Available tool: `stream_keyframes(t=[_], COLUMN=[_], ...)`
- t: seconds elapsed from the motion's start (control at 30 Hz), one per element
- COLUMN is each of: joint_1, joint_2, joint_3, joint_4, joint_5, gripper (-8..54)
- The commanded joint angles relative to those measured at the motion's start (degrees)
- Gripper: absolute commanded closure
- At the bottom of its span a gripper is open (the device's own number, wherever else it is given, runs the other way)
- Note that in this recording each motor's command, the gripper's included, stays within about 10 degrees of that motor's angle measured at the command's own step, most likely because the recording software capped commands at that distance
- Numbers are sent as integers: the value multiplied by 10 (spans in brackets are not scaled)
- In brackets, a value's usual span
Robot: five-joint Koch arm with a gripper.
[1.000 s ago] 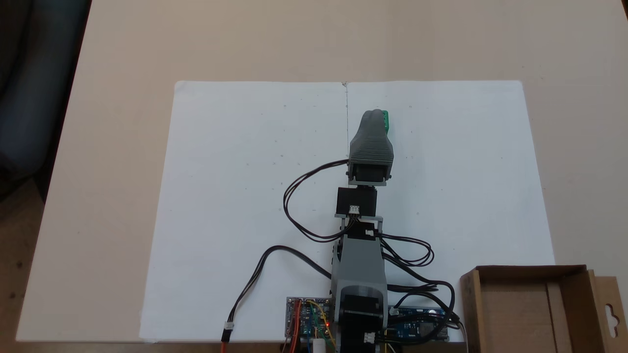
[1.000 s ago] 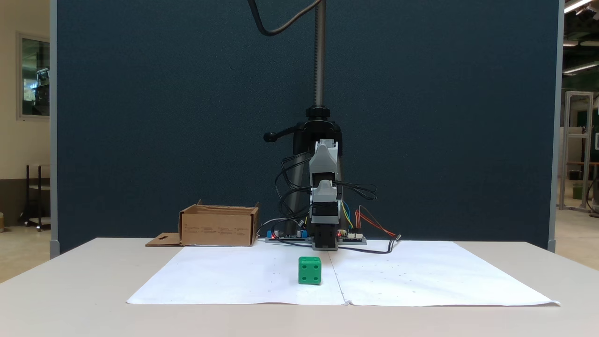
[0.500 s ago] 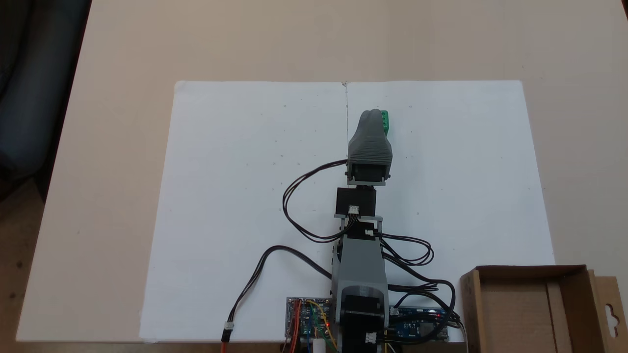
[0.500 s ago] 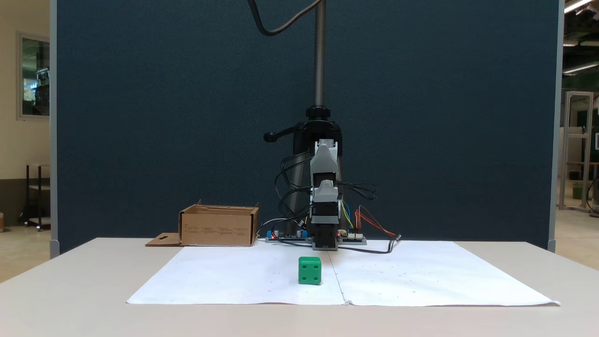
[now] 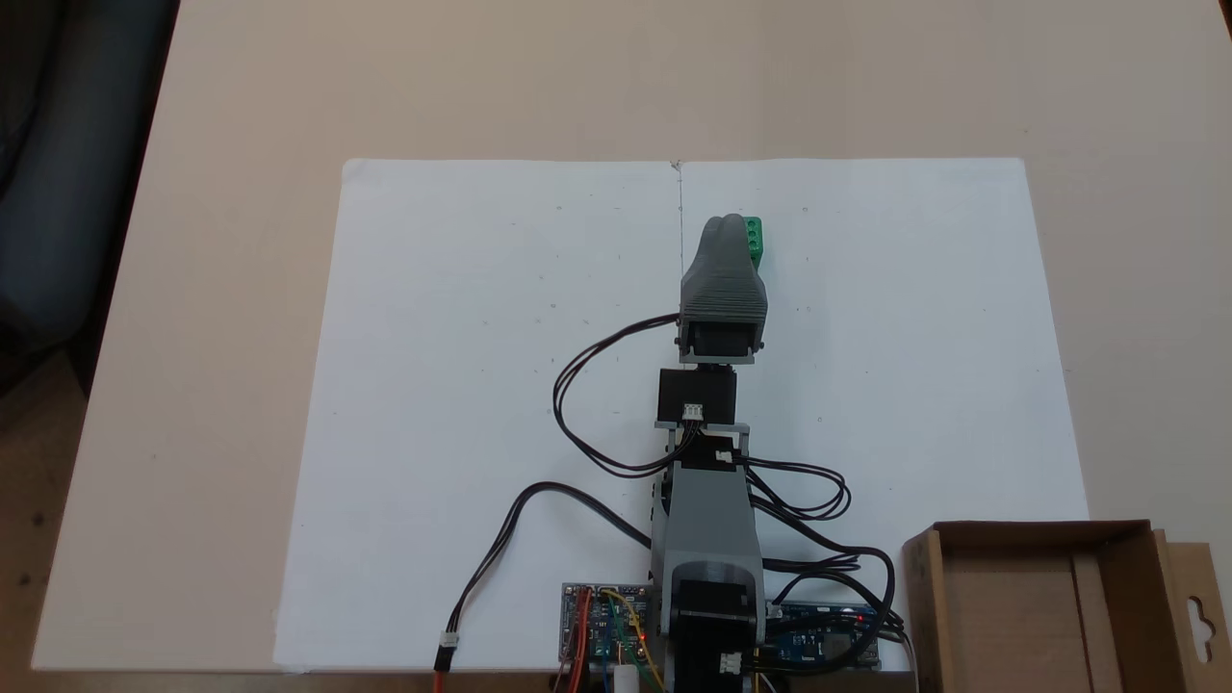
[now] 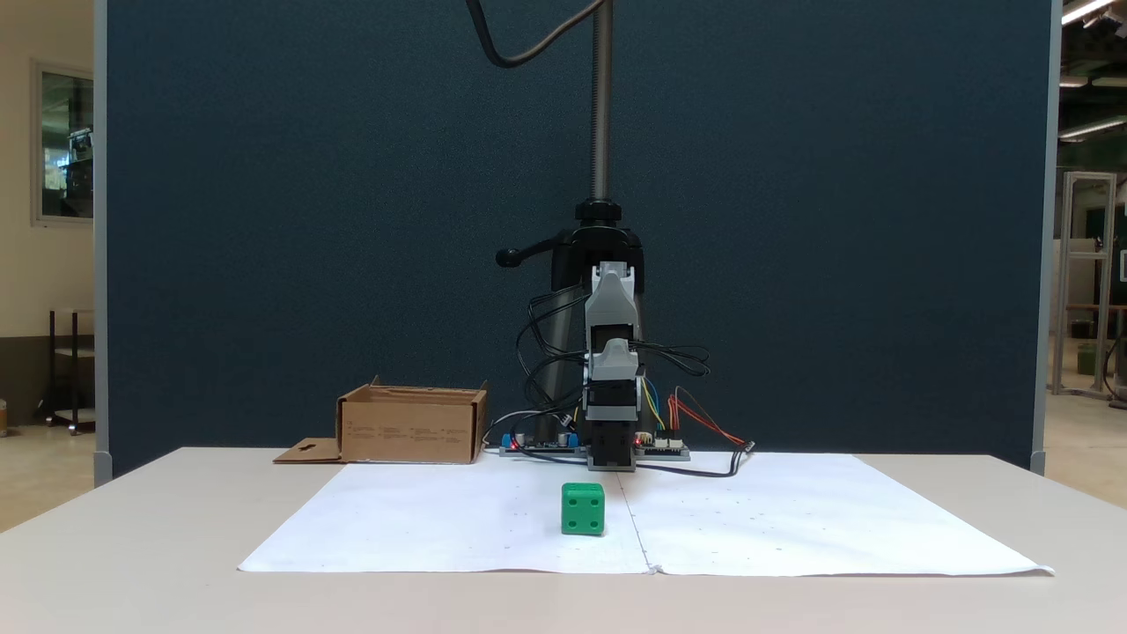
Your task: Grasp a green dice and put it in the bin.
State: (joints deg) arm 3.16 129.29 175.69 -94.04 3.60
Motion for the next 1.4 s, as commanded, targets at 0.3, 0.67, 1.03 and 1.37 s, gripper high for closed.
stream_keyframes(t=[0.3,0.67,1.03,1.37], joint_1=[-9,-11,-5,-5], joint_2=[62,62,61,-77], joint_3=[25,-195,-476,-694], joint_4=[98,495,915,1248], joint_5=[-37,-23,14,14], gripper=[11,21,11,4])
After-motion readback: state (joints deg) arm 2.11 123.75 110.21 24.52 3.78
